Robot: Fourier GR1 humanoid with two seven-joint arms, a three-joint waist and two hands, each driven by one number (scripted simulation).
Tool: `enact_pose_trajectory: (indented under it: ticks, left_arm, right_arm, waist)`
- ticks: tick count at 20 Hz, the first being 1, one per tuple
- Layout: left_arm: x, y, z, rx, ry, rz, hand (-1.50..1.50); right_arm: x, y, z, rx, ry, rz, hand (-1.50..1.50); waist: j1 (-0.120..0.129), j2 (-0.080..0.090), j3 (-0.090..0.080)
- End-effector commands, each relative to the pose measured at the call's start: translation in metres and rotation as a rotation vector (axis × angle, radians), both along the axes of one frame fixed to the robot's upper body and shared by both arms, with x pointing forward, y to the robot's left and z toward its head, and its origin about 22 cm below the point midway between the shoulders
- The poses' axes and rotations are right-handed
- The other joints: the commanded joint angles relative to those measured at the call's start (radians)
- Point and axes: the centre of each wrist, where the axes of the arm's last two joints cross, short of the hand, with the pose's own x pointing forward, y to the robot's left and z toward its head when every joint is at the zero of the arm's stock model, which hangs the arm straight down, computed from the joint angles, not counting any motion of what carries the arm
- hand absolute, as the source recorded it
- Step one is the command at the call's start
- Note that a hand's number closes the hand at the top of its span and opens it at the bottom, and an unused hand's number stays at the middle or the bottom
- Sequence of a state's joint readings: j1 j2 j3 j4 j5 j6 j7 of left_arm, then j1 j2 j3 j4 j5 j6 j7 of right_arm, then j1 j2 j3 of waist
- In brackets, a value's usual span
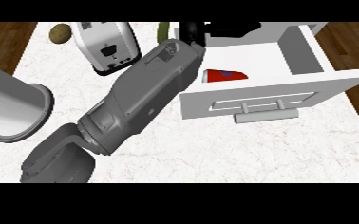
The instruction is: Pick up the can, place it into the drawer and close the drawer
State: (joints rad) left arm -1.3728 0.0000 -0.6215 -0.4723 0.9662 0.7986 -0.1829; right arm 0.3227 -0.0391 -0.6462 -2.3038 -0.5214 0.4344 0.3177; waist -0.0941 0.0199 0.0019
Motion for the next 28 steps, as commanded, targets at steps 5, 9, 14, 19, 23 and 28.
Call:
enact_pose_trajectory:
  ticks: [5, 9, 14, 19, 23, 28]
  left_arm:
    - [0.0, -0.002, 0.009, -0.063, -0.043, -0.02, -1.5]
    - [0.001, -0.008, 0.023, -0.069, -0.082, -0.03, -1.5]
    - [0.001, -0.006, 0.018, -0.065, -0.117, -0.012, -1.5]
    - [-0.001, -0.009, 0.023, -0.107, -0.082, -0.047, -1.5]
    - [-0.004, -0.012, 0.026, -0.095, -0.077, -0.04, -1.5]
    - [-0.005, -0.008, 0.016, -0.105, -0.048, -0.032, -1.5]
  right_arm:
    - [0.003, 0.005, 0.037, -0.349, -0.125, -0.009, -1.5]
    - [0.016, 0.014, 0.045, -0.408, -0.206, 0.031, -1.5]
    - [0.029, 0.037, 0.049, -0.542, -0.235, 0.043, -1.5]
    - [0.059, 0.061, 0.05, -0.661, -0.213, 0.031, -1.5]
    - [0.087, 0.086, 0.041, -0.751, -0.213, 0.038, -1.5]
    - [0.127, 0.112, 0.016, -0.84, -0.228, 0.014, -1.5]
  waist:
    - [0.019, 0.002, -0.001]
    - [0.032, -0.001, -0.001]
    - [0.037, 0.004, -0.001]
    - [0.081, -0.003, -0.002]
    - [0.097, -0.01, -0.002]
    - [0.115, -0.016, -0.002]
